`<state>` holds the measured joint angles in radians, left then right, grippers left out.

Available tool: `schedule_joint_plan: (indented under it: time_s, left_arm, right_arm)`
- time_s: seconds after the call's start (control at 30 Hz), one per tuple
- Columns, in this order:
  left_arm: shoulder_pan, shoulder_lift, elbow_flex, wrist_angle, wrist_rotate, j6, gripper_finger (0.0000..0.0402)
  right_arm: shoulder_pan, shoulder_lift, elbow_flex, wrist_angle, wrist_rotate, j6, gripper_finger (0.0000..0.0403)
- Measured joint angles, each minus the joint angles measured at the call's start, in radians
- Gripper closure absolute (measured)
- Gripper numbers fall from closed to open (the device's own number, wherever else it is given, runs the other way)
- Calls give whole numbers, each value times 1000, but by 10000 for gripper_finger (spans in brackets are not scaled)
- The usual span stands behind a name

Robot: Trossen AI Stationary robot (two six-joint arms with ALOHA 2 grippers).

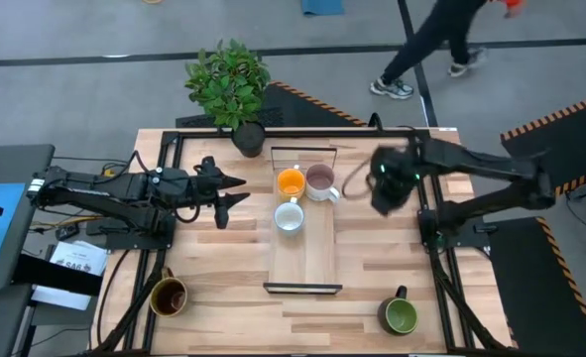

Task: Place coffee mugs
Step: Put the black blue mug on the shelf

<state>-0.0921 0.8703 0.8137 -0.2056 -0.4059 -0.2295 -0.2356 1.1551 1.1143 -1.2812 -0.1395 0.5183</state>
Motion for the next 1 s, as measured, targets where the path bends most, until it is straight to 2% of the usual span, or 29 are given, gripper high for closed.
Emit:
schedule_joint_plan:
  time_s: [0.07, 0.2, 0.33, 0.5, 0.67, 1.0]
  left_arm:
    - [0, 0, 0, 0, -2, 0, 241]
    - [0, 0, 0, 1, 5, -4, 241]
    - [0, 0, 1, 2, 0, -28, 241]
    - [0, 0, 1, 2, -1, -29, 241]
    - [0, 0, 1, 2, -1, -29, 241]
    - [0, 0, 1, 2, -1, -29, 241]
  right_arm:
    - [138, -8, 19, -6, -55, 46, 362]
    - [401, 51, 54, 18, -55, 87, 362]
    - [535, 172, 91, 127, 26, 108, 362]
    - [533, 342, 181, 193, 77, 71, 362]
    - [470, 471, 286, 230, 105, 6, 362]
    - [360, 589, 397, 219, 86, -5, 362]
